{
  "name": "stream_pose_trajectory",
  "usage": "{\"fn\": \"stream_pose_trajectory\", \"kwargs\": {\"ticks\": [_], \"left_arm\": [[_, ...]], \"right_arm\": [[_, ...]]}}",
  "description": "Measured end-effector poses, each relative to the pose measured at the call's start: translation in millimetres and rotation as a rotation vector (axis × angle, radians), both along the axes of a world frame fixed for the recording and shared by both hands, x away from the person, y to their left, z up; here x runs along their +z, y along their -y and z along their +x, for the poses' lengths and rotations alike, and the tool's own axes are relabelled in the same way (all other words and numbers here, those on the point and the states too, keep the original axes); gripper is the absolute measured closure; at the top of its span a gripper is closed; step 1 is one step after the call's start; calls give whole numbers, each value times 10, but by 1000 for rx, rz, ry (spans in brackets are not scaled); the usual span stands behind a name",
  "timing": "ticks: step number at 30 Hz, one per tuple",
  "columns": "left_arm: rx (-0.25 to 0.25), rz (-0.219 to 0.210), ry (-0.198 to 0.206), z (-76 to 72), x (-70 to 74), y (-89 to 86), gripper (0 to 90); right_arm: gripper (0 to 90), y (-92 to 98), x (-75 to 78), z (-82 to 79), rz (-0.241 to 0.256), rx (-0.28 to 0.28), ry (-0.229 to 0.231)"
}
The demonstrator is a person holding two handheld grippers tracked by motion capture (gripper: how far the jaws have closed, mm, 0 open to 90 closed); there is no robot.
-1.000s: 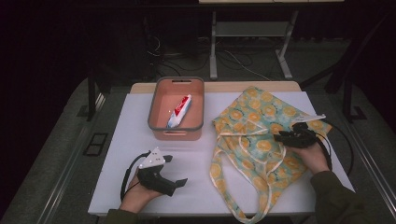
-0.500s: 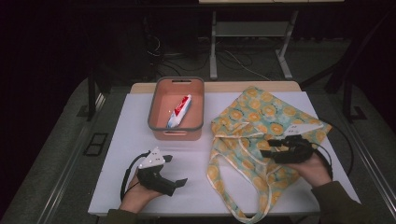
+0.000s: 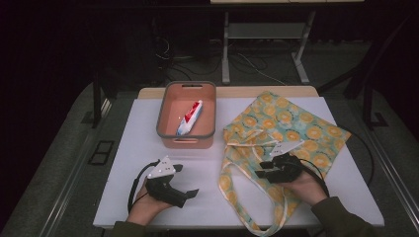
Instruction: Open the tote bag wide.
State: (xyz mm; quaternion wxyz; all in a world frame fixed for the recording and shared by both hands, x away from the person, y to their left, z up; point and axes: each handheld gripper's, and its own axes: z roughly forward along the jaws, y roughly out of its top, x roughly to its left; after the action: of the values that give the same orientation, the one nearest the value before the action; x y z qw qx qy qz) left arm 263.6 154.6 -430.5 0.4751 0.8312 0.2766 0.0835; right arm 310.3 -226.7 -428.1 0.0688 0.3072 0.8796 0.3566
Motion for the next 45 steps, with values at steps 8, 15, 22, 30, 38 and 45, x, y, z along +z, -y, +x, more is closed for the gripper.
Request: {"fn": "stream_pose_trajectory", "kwargs": {"ticks": [8,15,22,30,38,45], "left_arm": [[-5,2,1,-4,2,5,0],[-6,2,3,-6,6,3,0],[-6,2,2,-5,9,0,0],[-5,3,6,-4,12,-1,0],[-1,1,9,-6,17,-4,0],[-3,2,7,-8,15,0,0]], "right_arm": [[616,-2,-162,74,-82,-17,36],[890,26,-161,79,-100,-23,65],[897,-29,-104,-35,-31,40,3],[893,40,108,-95,30,29,63],[894,436,74,231,-33,-159,92],[801,543,-113,328,-95,-218,23]]}}
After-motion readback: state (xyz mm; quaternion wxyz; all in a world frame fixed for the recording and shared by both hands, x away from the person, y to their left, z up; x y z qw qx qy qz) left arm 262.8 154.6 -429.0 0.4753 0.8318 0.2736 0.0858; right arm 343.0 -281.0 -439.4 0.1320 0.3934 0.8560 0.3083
